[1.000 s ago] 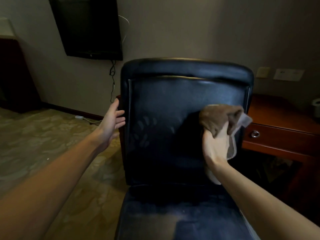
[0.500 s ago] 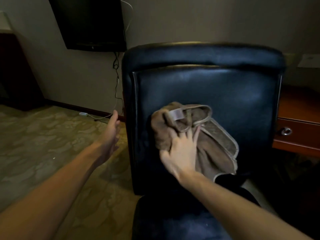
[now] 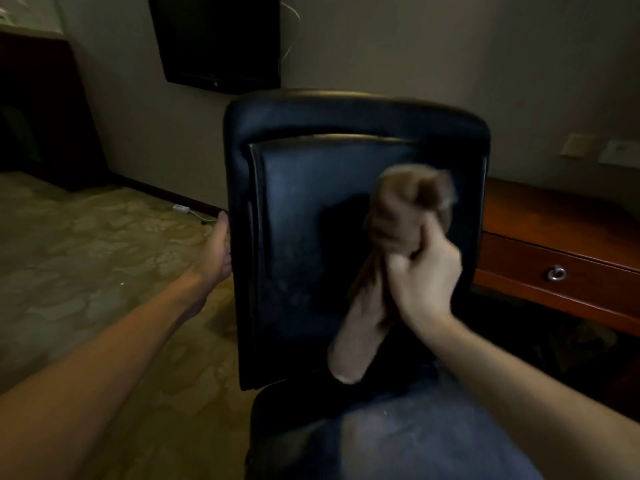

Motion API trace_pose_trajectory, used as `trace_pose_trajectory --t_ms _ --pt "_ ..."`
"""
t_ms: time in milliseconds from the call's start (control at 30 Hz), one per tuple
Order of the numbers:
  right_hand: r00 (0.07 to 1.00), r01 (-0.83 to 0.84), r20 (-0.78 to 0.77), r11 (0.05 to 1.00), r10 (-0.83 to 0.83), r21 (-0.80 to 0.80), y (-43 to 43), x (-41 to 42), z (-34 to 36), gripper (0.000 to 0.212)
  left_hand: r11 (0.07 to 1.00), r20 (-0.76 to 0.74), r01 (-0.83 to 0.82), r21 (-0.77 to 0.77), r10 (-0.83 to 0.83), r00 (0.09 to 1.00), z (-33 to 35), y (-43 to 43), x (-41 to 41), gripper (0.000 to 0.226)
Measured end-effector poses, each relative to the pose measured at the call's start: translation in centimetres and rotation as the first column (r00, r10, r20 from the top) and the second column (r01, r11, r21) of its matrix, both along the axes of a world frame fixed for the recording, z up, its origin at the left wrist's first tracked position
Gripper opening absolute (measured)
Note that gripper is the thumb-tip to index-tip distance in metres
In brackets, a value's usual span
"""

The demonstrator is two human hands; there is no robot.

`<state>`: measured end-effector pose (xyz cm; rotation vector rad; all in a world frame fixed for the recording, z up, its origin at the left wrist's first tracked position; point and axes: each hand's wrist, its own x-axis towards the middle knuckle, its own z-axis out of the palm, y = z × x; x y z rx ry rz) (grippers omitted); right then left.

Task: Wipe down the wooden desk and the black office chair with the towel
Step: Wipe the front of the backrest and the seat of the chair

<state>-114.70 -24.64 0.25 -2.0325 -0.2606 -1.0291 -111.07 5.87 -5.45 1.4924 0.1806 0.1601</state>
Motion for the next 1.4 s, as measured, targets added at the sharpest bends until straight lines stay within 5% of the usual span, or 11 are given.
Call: trace_pose_trajectory --t_ms 133,200,300,467,567,700,800,933,1100,1267,1400 --pt "0.995 -0.095 0.022 0.995 0.096 -0.02 3.4 -0.8 3.3 0.063 0.999 -0.028 -0.007 0.038 0.008 1.0 -0.3 1.3 -4.2 0.084" --pt "0.975 -0.207 -0.125 0.952 0.182 -0.227 6.9 -0.9 2.5 0.065 0.996 -0.037 0.004 0.085 -0.001 0.999 -0.6 1.5 -6.4 0.1" --pt "0.889 -0.381 -0.392 0.856 0.235 -0.35 11.6 -3.1 -2.5 0.076 0.998 -0.005 -0.058 0.039 0.058 0.998 -1.0 1.6 -8.4 0.078" --pt "0.926 -0.368 -0.232 0.853 0.299 -0.37 12.5 -8.9 -8.7 0.069 0.994 -0.11 -0.097 0.052 0.102 0.989 0.0 1.5 -13.0 0.062" --pt "0.901 -0.395 -0.107 0.694 0.42 -0.602 9.7 -12.2 -11.7 0.052 0.996 -0.157 0.016 0.086 -0.002 0.988 1.0 1.2 -15.7 0.062" --pt "0.853 -0.458 -0.164 0.561 0.495 -0.69 5.6 -15.7 -13.5 0.031 0.99 -0.137 0.126 0.064 -0.116 0.984 2.0 0.4 -18.3 0.065" --pt "0.928 -0.37 -0.255 0.722 0.27 -0.585 4.1 -17.1 -12.4 0.031 0.974 -0.172 0.204 0.101 -0.185 0.968 2.3 0.1 -20.1 0.072" --pt "0.94 -0.204 -0.31 0.962 0.141 -0.18 2.4 -18.9 -9.5 0.03 0.963 -0.205 0.224 0.15 -0.191 0.96 2.0 0.5 -22.5 0.081" --pt "0.981 -0.188 -0.024 0.98 0.19 0.065 3.9 -20.6 -1.8 0.046 0.919 -0.256 0.296 0.262 -0.229 0.939 2.4 0.6 -24.9 0.102" --pt "0.916 -0.198 0.251 0.898 0.312 -0.393 7.0 -21.2 3.1 0.055 0.871 -0.276 0.308 0.381 -0.211 0.938 2.0 0.9 -26.3 0.126" --pt "0.876 -0.113 0.215 0.616 0.433 -0.78 10.2 -21.3 2.7 0.065 0.918 -0.208 0.152 0.365 -0.079 0.975 -0.1 1.3 -25.8 0.038"
